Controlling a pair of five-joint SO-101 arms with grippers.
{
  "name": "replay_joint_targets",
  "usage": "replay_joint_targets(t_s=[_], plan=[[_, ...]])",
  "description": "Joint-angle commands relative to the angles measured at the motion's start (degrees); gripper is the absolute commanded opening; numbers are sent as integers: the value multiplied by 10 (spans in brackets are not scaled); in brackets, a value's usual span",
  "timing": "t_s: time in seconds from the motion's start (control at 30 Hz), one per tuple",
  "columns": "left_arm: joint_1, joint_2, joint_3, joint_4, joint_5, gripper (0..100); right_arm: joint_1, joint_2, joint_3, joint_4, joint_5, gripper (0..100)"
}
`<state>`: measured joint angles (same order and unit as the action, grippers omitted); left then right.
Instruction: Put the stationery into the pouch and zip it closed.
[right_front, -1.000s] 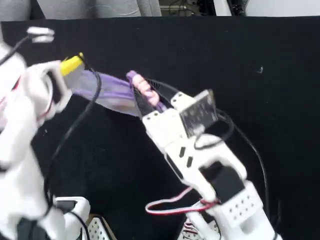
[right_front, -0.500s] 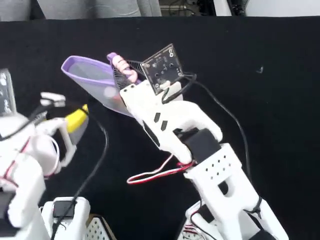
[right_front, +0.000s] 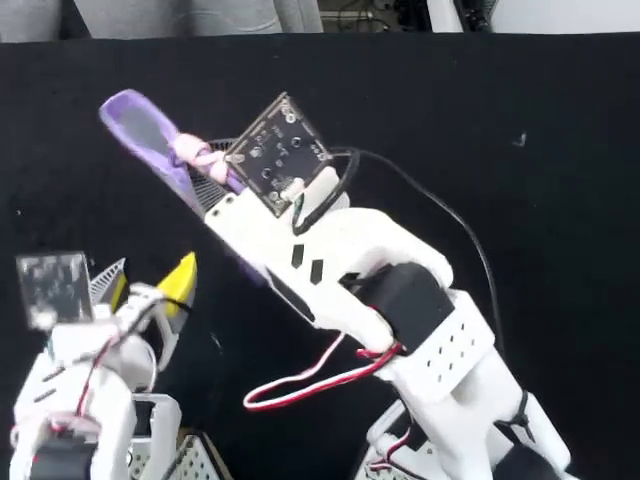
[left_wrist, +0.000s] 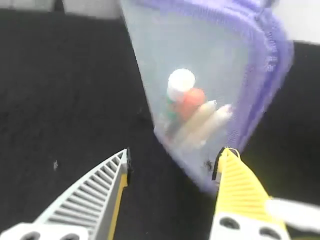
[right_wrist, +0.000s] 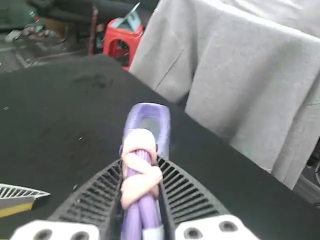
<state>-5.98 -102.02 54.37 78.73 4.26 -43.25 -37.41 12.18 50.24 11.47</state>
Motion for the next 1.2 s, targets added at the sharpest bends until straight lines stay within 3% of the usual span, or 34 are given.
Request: replay_joint_targets(t_s=[0.0, 0.23, 0.47, 0.7, 1.17], plan=[[47, -18, -8, -12, -2, 285, -18, 21, -84, 38, 4, 11], [130, -26, -6, -16, -2, 288, -18, 35, -87, 41, 5, 11], [126, -26, 74, -70, -3, 289, -19, 34, -87, 42, 5, 11], [40, -26, 152, -191, 34, 290, -19, 34, -87, 42, 5, 11], [124, -26, 151, -200, 34, 291, -19, 34, -87, 42, 5, 11]])
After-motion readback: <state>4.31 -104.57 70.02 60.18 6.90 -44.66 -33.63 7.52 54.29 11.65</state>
